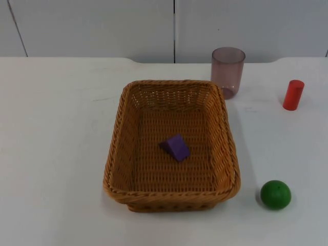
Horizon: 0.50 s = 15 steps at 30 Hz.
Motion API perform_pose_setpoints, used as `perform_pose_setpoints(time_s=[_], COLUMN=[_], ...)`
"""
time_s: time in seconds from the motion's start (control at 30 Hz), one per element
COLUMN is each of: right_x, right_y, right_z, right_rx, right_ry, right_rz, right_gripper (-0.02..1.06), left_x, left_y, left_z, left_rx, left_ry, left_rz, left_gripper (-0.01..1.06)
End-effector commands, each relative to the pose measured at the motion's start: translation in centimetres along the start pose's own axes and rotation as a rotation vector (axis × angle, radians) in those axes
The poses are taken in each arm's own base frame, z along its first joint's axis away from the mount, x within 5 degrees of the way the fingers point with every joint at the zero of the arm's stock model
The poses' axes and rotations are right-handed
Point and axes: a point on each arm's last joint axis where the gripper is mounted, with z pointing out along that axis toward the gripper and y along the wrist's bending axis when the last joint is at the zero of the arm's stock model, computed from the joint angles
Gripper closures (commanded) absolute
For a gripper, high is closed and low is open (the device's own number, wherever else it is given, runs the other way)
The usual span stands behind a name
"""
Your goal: Pick up the basket with the left hand and place the triangular block into the basket with the right hand.
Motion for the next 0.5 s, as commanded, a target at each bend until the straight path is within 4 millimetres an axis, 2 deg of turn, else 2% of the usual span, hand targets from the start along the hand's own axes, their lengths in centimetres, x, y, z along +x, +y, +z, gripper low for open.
perform_pose_setpoints(time_s=[0.0, 0.2, 0.33, 0.47], right_x=[-0.1, -0.1, -0.1, -0.1], right_y=[-0.1, -0.1, -0.1, -0.1], right_z=[0.0, 0.0, 0.0, 0.0], right_rx=[0.009, 0.009, 0.009, 0.009], right_ry=[-0.019, -0.019, -0.019, -0.019], right_rz=[0.001, 0.001, 0.001, 0.001], right_gripper=[0.00, 0.00, 0.00, 0.00], left_x=[0.1, 0.4, 2.3, 3.4], left_y=[0.2, 0.2, 0.0, -0.3], left_z=[0.0, 0.4, 2.5, 3.7], left_rx=[-0.009, -0.016, -0.012, 0.006], left_ry=[0.004, 0.022, 0.116, 0.157], left_rz=[0.003, -0.038, -0.039, -0.043], left_gripper=[0.00, 0.00, 0.00, 0.00])
